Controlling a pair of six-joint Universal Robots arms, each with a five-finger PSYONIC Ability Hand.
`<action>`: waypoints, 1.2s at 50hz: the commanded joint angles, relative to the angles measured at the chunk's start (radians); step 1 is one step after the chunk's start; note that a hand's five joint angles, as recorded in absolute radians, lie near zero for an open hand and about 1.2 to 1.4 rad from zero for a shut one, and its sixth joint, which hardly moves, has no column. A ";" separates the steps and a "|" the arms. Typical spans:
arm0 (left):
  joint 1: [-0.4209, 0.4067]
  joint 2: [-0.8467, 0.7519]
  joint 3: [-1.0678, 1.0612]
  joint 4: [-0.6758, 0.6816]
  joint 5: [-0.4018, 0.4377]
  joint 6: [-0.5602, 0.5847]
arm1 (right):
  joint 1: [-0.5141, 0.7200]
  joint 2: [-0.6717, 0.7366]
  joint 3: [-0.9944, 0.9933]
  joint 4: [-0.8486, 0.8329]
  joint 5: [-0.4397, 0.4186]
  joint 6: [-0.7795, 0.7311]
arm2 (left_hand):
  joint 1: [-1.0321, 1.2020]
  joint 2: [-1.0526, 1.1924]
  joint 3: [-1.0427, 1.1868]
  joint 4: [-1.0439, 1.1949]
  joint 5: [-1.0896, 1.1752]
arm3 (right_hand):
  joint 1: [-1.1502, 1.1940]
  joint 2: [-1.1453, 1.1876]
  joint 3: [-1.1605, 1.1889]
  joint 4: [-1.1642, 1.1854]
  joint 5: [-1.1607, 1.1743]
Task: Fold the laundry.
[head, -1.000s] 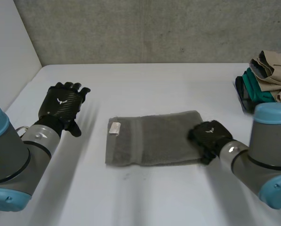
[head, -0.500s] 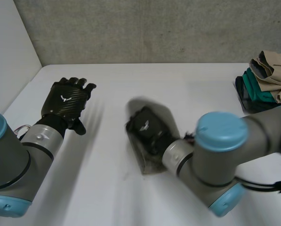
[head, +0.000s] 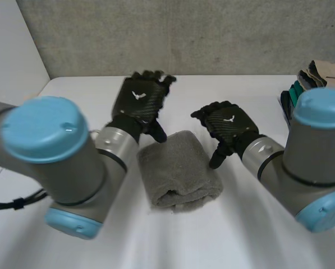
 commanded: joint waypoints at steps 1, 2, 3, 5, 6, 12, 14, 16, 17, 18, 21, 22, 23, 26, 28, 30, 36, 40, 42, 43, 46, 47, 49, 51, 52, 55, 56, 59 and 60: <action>-0.070 -0.125 0.069 -0.122 -0.125 -0.114 | -0.020 0.116 -0.154 0.206 -0.097 0.018 | -0.005 -0.009 -0.014 -0.002 -0.028 | -0.049 -0.038 -0.038 -0.042 -0.052; -0.071 -0.133 0.069 -0.125 -0.128 -0.127 | -0.020 0.151 -0.197 0.247 -0.138 0.018 | -0.005 -0.009 -0.014 -0.002 -0.028 | -0.049 -0.038 -0.038 -0.042 -0.052; -0.074 -0.141 0.069 -0.131 -0.131 -0.143 | -0.020 0.160 -0.205 0.255 -0.147 0.016 | -0.005 -0.009 -0.014 -0.002 -0.028 | -0.049 -0.038 -0.038 -0.042 -0.052; -0.080 -0.173 0.066 -0.143 -0.134 -0.179 | -0.020 0.194 -0.242 0.278 -0.181 0.010 | -0.005 -0.009 -0.014 -0.002 -0.028 | -0.049 -0.038 -0.038 -0.042 -0.052; -0.080 -0.182 0.064 -0.146 -0.134 -0.183 | -0.022 0.211 -0.254 0.281 -0.181 0.010 | -0.005 -0.009 -0.014 -0.002 -0.028 | -0.049 -0.038 -0.038 -0.042 -0.052; -0.085 -0.259 0.066 -0.180 -0.134 -0.180 | -0.025 0.294 -0.286 0.281 -0.174 -0.010 | -0.002 -0.006 -0.011 0.001 -0.025 | -0.049 -0.038 -0.038 -0.042 -0.052; -0.085 -0.274 0.066 -0.195 -0.140 -0.180 | -0.026 0.309 -0.291 0.277 -0.161 -0.030 | -0.002 -0.006 -0.011 0.001 -0.025 | -0.049 -0.038 -0.038 -0.042 -0.052; -0.084 -0.286 0.066 -0.220 -0.148 -0.178 | -0.029 0.335 -0.299 0.275 -0.134 -0.085 | -0.002 -0.006 -0.011 0.001 -0.025 | -0.049 -0.038 -0.038 -0.042 -0.052; -0.084 -0.289 0.066 -0.227 -0.151 -0.178 | -0.037 0.343 -0.299 0.275 -0.120 -0.109 | -0.005 -0.009 -0.014 -0.002 -0.028 | -0.049 -0.038 -0.038 -0.042 -0.052; -0.084 -0.291 0.066 -0.233 -0.153 -0.178 | -0.045 0.348 -0.300 0.277 -0.111 -0.126 | -0.005 -0.009 -0.014 -0.002 -0.028 | -0.049 -0.038 -0.038 -0.042 -0.052; -0.081 -0.292 0.066 -0.249 -0.153 -0.177 | -0.086 0.354 -0.295 0.278 -0.068 -0.211 | -0.005 -0.009 -0.014 -0.002 -0.028 | -0.049 -0.038 -0.038 -0.042 -0.052; -0.080 -0.292 0.066 -0.250 -0.153 -0.177 | -0.091 0.358 -0.294 0.278 -0.060 -0.226 | -0.005 -0.009 -0.014 -0.002 -0.028 | -0.049 -0.038 -0.038 -0.042 -0.052; -0.080 -0.291 0.064 -0.250 -0.151 -0.177 | -0.094 0.361 -0.292 0.278 -0.056 -0.234 | -0.005 -0.009 -0.014 -0.002 -0.028 | -0.049 -0.038 -0.038 -0.042 -0.052; -0.076 -0.288 0.069 -0.253 -0.145 -0.173 | -0.095 0.363 -0.288 0.272 -0.049 -0.248 | -0.005 -0.009 -0.014 -0.002 -0.028 | -0.049 -0.038 -0.038 -0.042 -0.052; -0.073 -0.283 0.070 -0.261 -0.142 -0.173 | -0.094 0.354 -0.280 0.255 -0.049 -0.246 | -0.002 -0.006 -0.011 0.001 -0.025 | -0.049 -0.038 -0.038 -0.042 -0.052; -0.071 -0.277 0.072 -0.269 -0.139 -0.170 | -0.091 0.340 -0.269 0.235 -0.048 -0.246 | 0.010 0.006 0.000 0.013 -0.013 | -0.049 -0.038 -0.038 -0.042 -0.052; -0.071 -0.211 0.115 -0.272 -0.137 -0.114 | -0.094 0.230 -0.214 0.195 -0.048 -0.248 | -0.002 -0.006 -0.011 0.001 -0.025 | -0.049 -0.038 -0.038 -0.042 -0.052; -0.056 -0.156 0.147 -0.272 -0.134 -0.086 | -0.100 0.162 -0.123 0.134 -0.048 -0.249 | -0.010 -0.015 -0.020 -0.008 -0.033 | -0.049 -0.038 -0.038 -0.042 -0.052; -0.042 -0.136 0.161 -0.272 -0.130 -0.077 | -0.103 0.144 -0.079 0.099 -0.048 -0.249 | -0.008 -0.012 -0.017 -0.005 -0.031 | -0.049 -0.038 -0.038 -0.042 -0.052; -0.028 -0.119 0.179 -0.273 -0.108 -0.065 | -0.102 0.130 -0.050 0.076 -0.051 -0.248 | -0.008 -0.012 -0.017 -0.005 -0.031 | -0.049 -0.038 -0.038 -0.042 -0.052; -0.011 -0.093 0.211 -0.275 -0.021 -0.048 | -0.097 0.035 0.112 -0.043 -0.062 -0.249 | 0.001 -0.003 -0.009 0.004 -0.022 | -0.049 -0.038 -0.038 -0.042 -0.052; -0.002 -0.078 0.231 -0.278 0.057 -0.040 | -0.095 0.027 0.131 -0.057 -0.063 -0.249 | 0.007 0.003 -0.003 0.010 -0.016 | -0.049 -0.038 -0.038 -0.042 -0.052; 0.007 -0.065 0.254 -0.286 0.145 -0.035 | -0.091 0.007 0.226 -0.134 -0.086 -0.254 | 0.007 0.003 -0.003 0.010 -0.016 | -0.049 -0.038 -0.038 -0.042 -0.052; 0.025 -0.058 0.282 -0.301 0.256 -0.035 | -0.088 0.003 0.286 -0.186 -0.108 -0.254 | 0.016 0.011 0.006 0.018 -0.007 | -0.049 -0.038 -0.038 -0.042 -0.052; 0.033 -0.055 0.290 -0.309 0.296 -0.035 | -0.085 0.001 0.328 -0.232 -0.127 -0.251 | 0.016 0.011 0.006 0.018 -0.007 | -0.049 -0.038 -0.038 -0.042 -0.052; 0.054 -0.049 0.325 -0.347 0.433 -0.039 | -0.065 0.004 0.395 -0.317 -0.154 -0.251 | 0.033 0.029 0.024 0.036 0.010 | -0.049 -0.038 -0.038 -0.042 -0.052; 0.058 -0.050 0.334 -0.359 0.461 -0.037 | -0.056 0.007 0.401 -0.328 -0.157 -0.252 | 0.031 0.026 0.021 0.033 0.008 | -0.049 -0.038 -0.038 -0.042 -0.052; 0.064 -0.061 0.360 -0.395 0.531 -0.039 | -0.026 0.025 0.409 -0.369 -0.152 -0.254 | 0.031 0.026 0.021 0.033 0.008 | -0.049 -0.038 -0.038 -0.042 -0.052; 0.064 -0.065 0.369 -0.402 0.548 -0.039 | -0.023 0.035 0.410 -0.377 -0.152 -0.254 | 0.031 0.026 0.021 0.033 0.008 | -0.049 -0.038 -0.038 -0.042 -0.052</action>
